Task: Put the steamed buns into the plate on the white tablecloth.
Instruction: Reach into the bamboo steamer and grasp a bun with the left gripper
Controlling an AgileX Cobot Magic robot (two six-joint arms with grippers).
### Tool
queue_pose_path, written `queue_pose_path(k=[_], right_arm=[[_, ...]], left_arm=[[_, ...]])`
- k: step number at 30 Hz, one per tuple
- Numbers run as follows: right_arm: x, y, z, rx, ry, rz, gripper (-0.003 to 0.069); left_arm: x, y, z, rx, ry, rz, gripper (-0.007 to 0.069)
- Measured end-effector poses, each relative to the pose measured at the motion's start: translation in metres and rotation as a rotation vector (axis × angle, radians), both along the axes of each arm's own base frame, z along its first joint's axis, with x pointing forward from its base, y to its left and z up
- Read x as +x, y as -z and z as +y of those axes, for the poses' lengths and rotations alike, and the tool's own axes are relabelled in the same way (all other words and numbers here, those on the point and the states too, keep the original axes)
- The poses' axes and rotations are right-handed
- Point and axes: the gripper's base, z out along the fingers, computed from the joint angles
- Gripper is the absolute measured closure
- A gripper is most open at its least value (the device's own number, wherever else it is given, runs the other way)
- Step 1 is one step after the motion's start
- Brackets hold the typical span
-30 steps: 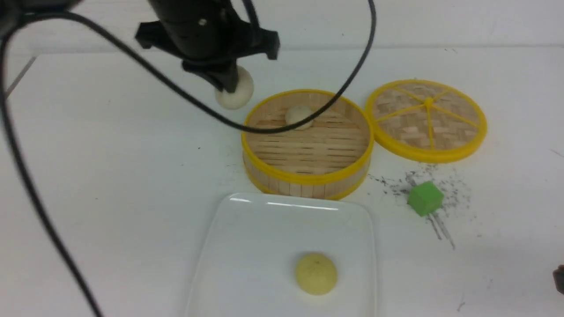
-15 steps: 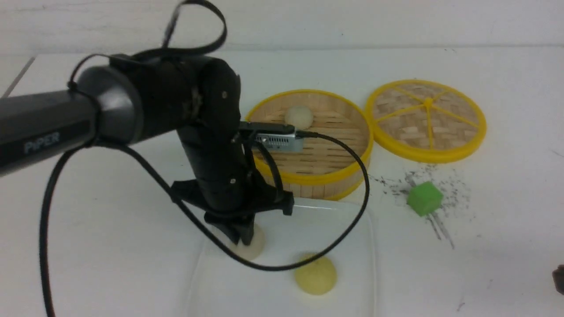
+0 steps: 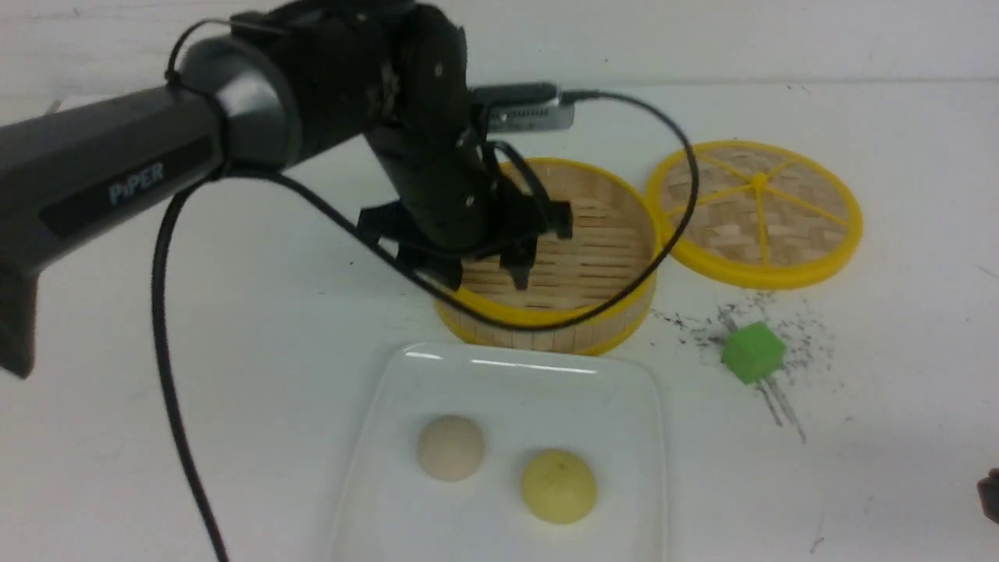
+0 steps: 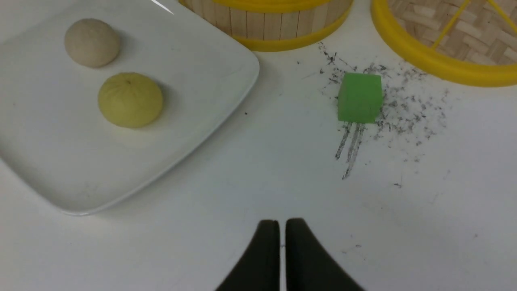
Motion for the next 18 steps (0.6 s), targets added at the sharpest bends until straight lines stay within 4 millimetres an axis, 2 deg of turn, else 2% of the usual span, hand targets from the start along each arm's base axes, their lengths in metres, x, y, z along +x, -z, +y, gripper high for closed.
queue_pose_path(k=[4, 5, 6, 7, 9, 12, 18], right_arm=[[0.0, 0.0, 0.0, 0.0, 0.0, 0.0, 0.0604], [0.0, 0.0, 0.0, 0.0, 0.0, 0.0, 0.0603], [0.0, 0.0, 0.0, 0.0, 0.0, 0.0, 0.0603], [0.0, 0.0, 0.0, 0.0, 0.0, 0.0, 0.0601], [0.0, 0.0, 0.0, 0.0, 0.0, 0.0, 0.0599], [0.0, 0.0, 0.0, 0.0, 0.0, 0.0, 0.0595], [0.0, 0.0, 0.0, -0.001, 0.0, 0.001, 0.0589]], left_arm=[[0.032, -0.012, -0.018, -0.003, 0.0, -0.073, 0.0148], [0.044, -0.004, -0.024, 0.015, -0.001, -0.074, 0.0148], [0.047, -0.008, -0.025, 0.011, -0.001, -0.093, 0.0148], [0.062, 0.004, -0.032, 0.041, -0.004, -0.097, 0.0148], [0.073, 0.009, -0.037, 0.058, -0.012, -0.12, 0.0148], [0.091, 0.031, -0.044, 0.084, -0.031, -0.139, 0.0148], [0.108, 0.061, -0.048, 0.101, -0.082, -0.146, 0.0148]])
